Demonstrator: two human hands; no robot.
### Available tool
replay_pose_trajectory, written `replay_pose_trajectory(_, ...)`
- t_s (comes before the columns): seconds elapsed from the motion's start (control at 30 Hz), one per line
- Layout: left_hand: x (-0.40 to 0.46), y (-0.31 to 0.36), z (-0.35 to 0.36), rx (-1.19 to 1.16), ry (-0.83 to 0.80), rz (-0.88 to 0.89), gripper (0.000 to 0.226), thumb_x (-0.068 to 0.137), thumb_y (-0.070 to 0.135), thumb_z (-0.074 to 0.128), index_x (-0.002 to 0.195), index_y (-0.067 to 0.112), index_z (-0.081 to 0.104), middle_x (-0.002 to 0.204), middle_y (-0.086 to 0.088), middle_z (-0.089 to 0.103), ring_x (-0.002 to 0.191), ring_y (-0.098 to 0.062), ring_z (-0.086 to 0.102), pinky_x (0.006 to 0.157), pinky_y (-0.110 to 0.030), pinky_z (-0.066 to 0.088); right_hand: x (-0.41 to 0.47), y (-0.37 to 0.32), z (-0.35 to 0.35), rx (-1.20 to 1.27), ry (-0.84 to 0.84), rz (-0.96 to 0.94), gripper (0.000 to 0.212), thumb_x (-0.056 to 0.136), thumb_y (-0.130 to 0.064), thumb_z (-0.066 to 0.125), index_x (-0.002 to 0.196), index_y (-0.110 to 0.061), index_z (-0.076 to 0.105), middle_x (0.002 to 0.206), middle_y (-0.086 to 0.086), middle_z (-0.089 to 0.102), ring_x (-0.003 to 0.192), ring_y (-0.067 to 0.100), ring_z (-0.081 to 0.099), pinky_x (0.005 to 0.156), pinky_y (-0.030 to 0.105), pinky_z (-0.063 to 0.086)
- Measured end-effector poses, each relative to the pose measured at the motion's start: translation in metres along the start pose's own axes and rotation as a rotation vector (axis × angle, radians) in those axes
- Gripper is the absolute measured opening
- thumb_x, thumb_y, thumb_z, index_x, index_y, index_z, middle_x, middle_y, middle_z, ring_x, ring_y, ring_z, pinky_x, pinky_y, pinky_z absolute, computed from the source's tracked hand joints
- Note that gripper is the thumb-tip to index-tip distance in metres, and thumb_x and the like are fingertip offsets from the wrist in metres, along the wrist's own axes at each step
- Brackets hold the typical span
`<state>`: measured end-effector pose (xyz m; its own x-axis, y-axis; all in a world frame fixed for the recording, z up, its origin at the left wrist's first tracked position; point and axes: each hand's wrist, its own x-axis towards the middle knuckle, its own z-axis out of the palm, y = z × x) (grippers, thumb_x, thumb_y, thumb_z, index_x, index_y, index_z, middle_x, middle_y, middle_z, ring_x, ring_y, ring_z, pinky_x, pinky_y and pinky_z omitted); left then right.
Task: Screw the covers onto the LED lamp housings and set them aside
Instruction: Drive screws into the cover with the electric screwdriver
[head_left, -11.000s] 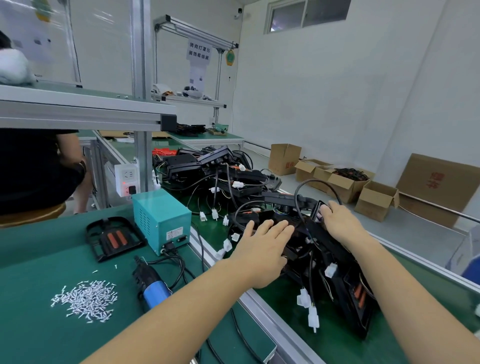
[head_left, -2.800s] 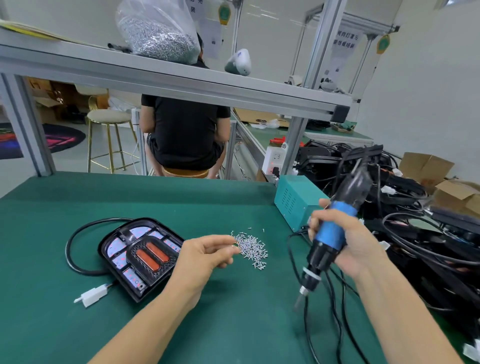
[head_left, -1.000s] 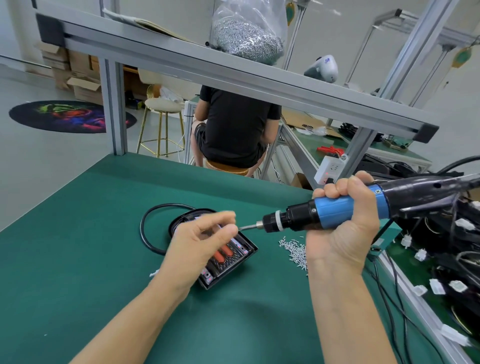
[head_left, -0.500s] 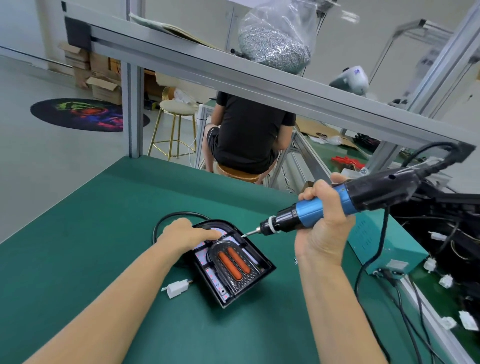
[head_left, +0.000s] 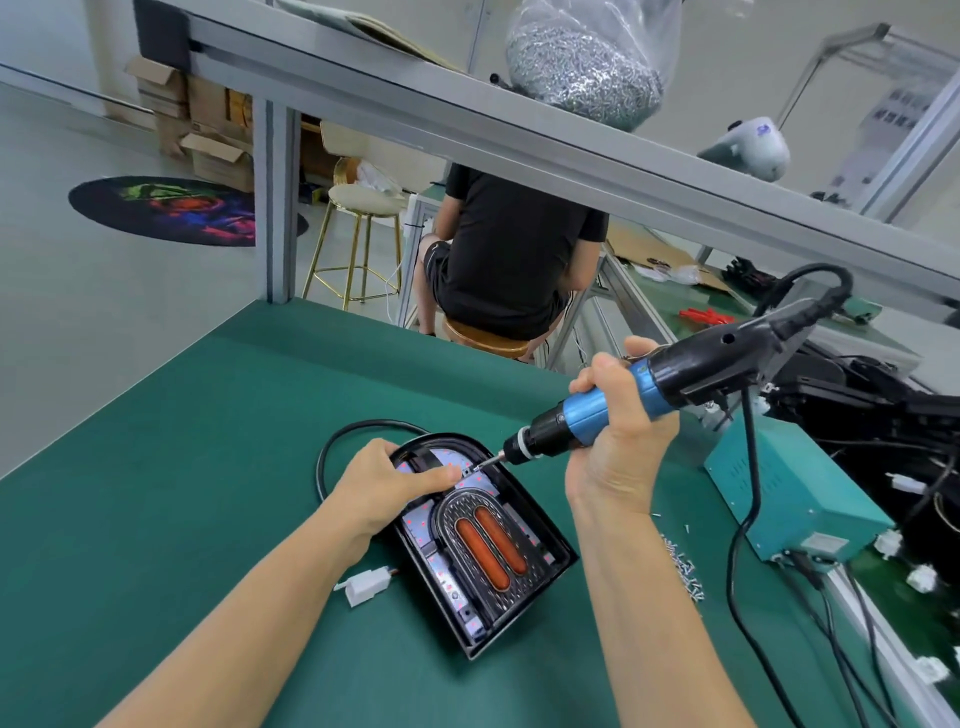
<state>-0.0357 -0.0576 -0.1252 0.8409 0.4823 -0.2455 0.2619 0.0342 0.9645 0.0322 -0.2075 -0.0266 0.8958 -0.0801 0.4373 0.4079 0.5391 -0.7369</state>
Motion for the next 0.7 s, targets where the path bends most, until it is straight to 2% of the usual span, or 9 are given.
replay_pose_trajectory(0.17, -0.0011, 0.0004, 0.0027, -0.02, -0.002, 0.058, 0.044, 0.058, 0.031, 0.089, 0.088, 0.014, 0.062, 0.07, 0.007, 0.072, 0.059, -0.004, 0.066, 0.055, -0.019, 0.046, -0.0003, 0.004, 0.0032, -0.004, -0.014, 0.011, 0.023, 0.072, -0.005, 0.064, 0.089, -0.019, 0.057, 0.058, -0.002, 0.053, 0.057, 0.016, 0.05, 0.06, 0.027, 0.045)
replay_pose_trajectory(0.3, -0.001, -0.0007, 0.0021, -0.02, 0.004, 0.045, 0.062, 0.056, 0.037, 0.09, 0.102, 0.011, 0.058, 0.092, -0.002, 0.07, 0.082, -0.016, 0.067, 0.07, -0.03, 0.05, -0.0006, 0.0053, 0.0053, -0.001, -0.038, 0.009, 0.023, 0.072, -0.004, 0.063, 0.089, -0.018, 0.056, 0.058, -0.004, 0.054, 0.055, 0.015, 0.051, 0.06, 0.026, 0.046)
replay_pose_trajectory(0.43, -0.0008, -0.0017, 0.003, -0.028, 0.005, 0.054, 0.063, 0.055, 0.037, 0.09, 0.102, 0.01, 0.058, 0.09, -0.003, 0.071, 0.079, -0.016, 0.067, 0.07, -0.031, 0.051, -0.0003, 0.0062, 0.0042, -0.003, -0.044, 0.011, 0.023, 0.072, -0.004, 0.064, 0.087, -0.02, 0.058, 0.059, -0.002, 0.055, 0.055, 0.015, 0.051, 0.06, 0.026, 0.047)
replay_pose_trajectory(0.57, -0.0005, -0.0024, 0.003, -0.022, 0.011, 0.044, 0.063, 0.056, 0.038, 0.09, 0.104, 0.012, 0.057, 0.097, -0.004, 0.069, 0.089, -0.02, 0.066, 0.082, -0.037, 0.052, -0.0007, 0.0073, 0.0032, -0.026, -0.058, 0.008, 0.023, 0.072, -0.004, 0.064, 0.085, -0.023, 0.059, 0.062, -0.002, 0.055, 0.056, 0.015, 0.051, 0.06, 0.026, 0.046)
replay_pose_trajectory(0.7, -0.0017, -0.0018, 0.0046, -0.006, 0.014, 0.061, 0.061, 0.058, 0.039, 0.089, 0.102, 0.013, 0.056, 0.097, -0.003, 0.068, 0.089, -0.019, 0.065, 0.08, -0.035, 0.052, -0.0016, 0.0083, 0.0063, -0.034, -0.079, -0.002, 0.022, 0.074, -0.005, 0.064, 0.086, -0.023, 0.06, 0.063, -0.005, 0.055, 0.058, 0.016, 0.051, 0.064, 0.029, 0.045)
